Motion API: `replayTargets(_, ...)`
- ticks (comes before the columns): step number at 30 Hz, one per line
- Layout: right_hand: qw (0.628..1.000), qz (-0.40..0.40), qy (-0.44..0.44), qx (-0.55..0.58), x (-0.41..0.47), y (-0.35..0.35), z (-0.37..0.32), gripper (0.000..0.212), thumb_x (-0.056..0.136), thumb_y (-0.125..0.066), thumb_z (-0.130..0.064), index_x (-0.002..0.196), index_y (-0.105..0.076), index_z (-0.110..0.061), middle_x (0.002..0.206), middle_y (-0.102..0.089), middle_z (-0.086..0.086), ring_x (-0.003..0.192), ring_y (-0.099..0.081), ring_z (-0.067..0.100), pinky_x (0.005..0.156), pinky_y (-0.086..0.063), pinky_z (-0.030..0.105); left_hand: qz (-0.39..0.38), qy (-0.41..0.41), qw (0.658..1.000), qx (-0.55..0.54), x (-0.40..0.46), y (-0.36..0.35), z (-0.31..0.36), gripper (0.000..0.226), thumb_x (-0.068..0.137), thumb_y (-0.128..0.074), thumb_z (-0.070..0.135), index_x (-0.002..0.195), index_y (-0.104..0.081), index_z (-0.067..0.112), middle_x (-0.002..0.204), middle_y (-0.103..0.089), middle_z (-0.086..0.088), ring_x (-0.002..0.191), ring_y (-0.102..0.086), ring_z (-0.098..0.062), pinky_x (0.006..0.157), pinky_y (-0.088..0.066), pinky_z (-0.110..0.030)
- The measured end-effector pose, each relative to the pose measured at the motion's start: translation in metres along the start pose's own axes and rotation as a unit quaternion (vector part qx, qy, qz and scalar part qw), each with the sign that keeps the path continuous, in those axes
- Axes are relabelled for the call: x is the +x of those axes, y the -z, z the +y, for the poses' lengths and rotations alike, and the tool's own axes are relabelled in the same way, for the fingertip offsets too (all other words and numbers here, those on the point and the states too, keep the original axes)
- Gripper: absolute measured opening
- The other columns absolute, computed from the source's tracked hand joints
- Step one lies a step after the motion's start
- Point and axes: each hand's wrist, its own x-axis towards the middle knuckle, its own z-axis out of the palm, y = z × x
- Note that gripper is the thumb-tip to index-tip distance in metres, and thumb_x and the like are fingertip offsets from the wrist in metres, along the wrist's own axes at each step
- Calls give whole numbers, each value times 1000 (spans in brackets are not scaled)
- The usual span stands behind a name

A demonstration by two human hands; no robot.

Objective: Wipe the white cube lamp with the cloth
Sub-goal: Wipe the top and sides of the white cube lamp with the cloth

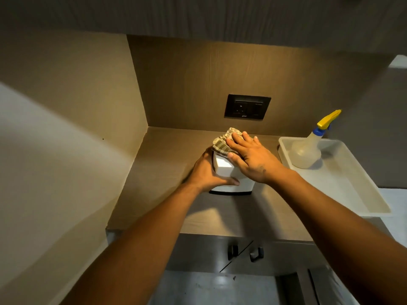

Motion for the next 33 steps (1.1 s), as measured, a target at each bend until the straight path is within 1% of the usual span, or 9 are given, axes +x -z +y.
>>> replayTargets(5,1000,0,-3,22,19,-2,-19,53,101,-28,-47,149,-28,-26,160,-19,-1,147,-4,22,115,0,40,-3,22,1000,2,-2,1,-1,113,44,-100,61,137,-38,43,115,-50,33,103,-47,19,76,-39,-1)
replayTargets(11,998,18,65,19,-15,-7,-20,55,101,-28,-49,150,-27,-25,158,-19,-4,146,-5,18,115,1,34,-7,22,1000,5,0,-6,1,106,40,-94,70,133,-52,39,125,-63,17,114,-61,-8,97,-56,-32)
replayTargets(17,999,5,-32,1,3,0,-8,52,99,-21,-55,149,-24,-38,161,-13,-3,147,-4,24,116,-1,46,11,11,1000,-3,-2,-2,-3,118,40,-98,65,139,-41,38,132,-57,15,119,-55,-2,101,-52,-30)
replayTargets(21,1000,4,-3,-29,16,-3,-29,53,98,-20,-57,147,-30,-39,160,-17,-2,146,-9,28,115,-7,48,1,3,999,46,-1,-4,4,124,45,-87,73,149,-35,31,148,-52,2,132,-51,-19,110,-47,-44)
replayTargets(24,997,25,42,-55,2,-13,-43,53,98,-21,-57,147,-32,-38,160,-19,-2,146,-9,29,114,-7,48,-25,-53,994,89,1,-8,0,119,57,-69,73,157,-33,20,158,-44,-7,142,-43,-21,120,-34,-31)
replayTargets(27,998,30,39,-38,-11,-8,-29,51,99,-23,-56,147,-28,-41,160,-19,-5,146,-10,24,114,-8,46,-14,-22,998,57,-2,-6,-4,113,50,-84,72,148,-39,38,138,-54,20,123,-50,0,99,-35,0)
replayTargets(29,999,29,-7,-13,-10,-3,-14,50,98,-22,-56,147,-26,-43,160,-17,-5,146,-10,24,114,-9,48,0,-12,1000,16,0,-4,-7,112,44,-97,65,140,-45,38,131,-58,21,119,-57,-4,97,-49,-15)
replayTargets(31,998,10,-56,14,-1,0,-5,51,97,-21,-59,146,-26,-45,161,-13,-5,146,-9,25,116,-11,51,-1,-2,1000,1,1,-1,-6,120,43,-102,56,144,-43,29,136,-57,9,123,-55,-11,102,-51,-31)
replayTargets(33,997,4,-70,14,10,0,-8,52,97,-21,-61,145,-29,-44,161,-15,-3,146,-11,26,116,-12,51,-2,9,1000,6,3,-1,-8,120,46,-103,53,145,-40,27,134,-55,10,120,-53,-10,95,-48,-22)
